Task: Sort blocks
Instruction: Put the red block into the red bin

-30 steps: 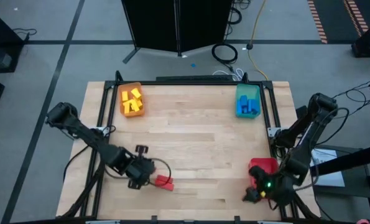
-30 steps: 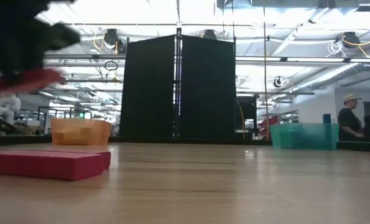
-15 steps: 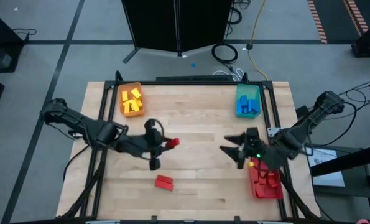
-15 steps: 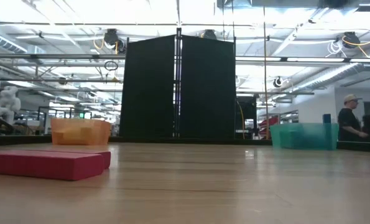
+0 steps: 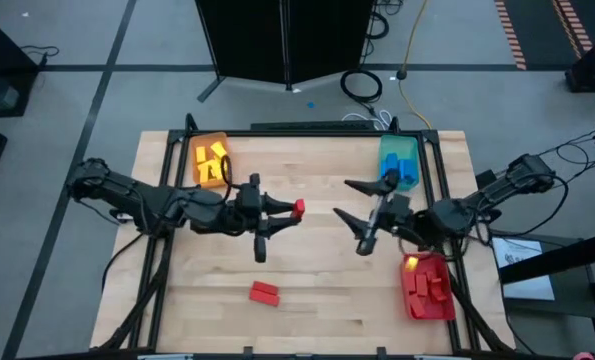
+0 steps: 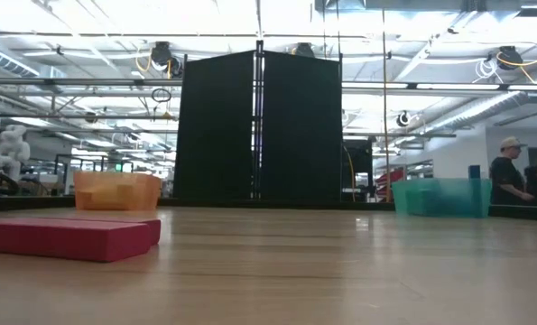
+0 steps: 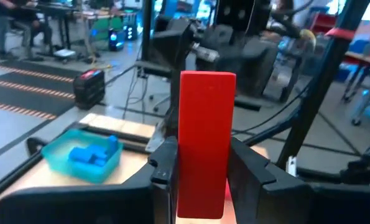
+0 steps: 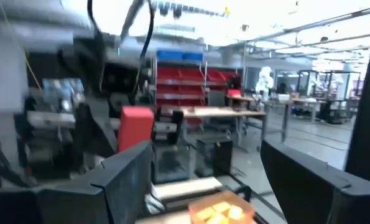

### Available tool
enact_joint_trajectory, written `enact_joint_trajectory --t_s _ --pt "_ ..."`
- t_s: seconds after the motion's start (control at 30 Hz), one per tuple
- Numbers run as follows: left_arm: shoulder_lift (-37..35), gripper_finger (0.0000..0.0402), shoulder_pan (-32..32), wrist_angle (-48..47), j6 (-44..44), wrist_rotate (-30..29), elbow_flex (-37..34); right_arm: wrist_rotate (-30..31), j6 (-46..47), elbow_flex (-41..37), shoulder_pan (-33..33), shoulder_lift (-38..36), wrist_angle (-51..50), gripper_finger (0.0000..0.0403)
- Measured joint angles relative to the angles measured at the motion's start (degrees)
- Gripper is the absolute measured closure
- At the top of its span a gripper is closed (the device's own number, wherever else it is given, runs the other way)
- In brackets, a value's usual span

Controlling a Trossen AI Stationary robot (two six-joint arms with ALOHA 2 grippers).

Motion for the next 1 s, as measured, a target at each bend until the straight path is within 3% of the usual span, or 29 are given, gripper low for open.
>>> enact_joint_trajectory --t_s 0.1,0.47,1.0 --pt "0.6 0.0318 0.6 1.7 0.0 1.8 0.0 -0.7 1.2 4.8 -1.2 2.9 -6.9 0.0112" --pt "2.2 0.0317 1.4 1.7 1.8 5.8 0.0 -15.6 9.1 23.8 -4.2 11.6 -26.1 0.0112" --pt "2.0 0.0317 1.4 7.7 5.0 9.3 0.0 -18.4 13.5 24.6 -4.9 12.6 -29.3 0.0112"
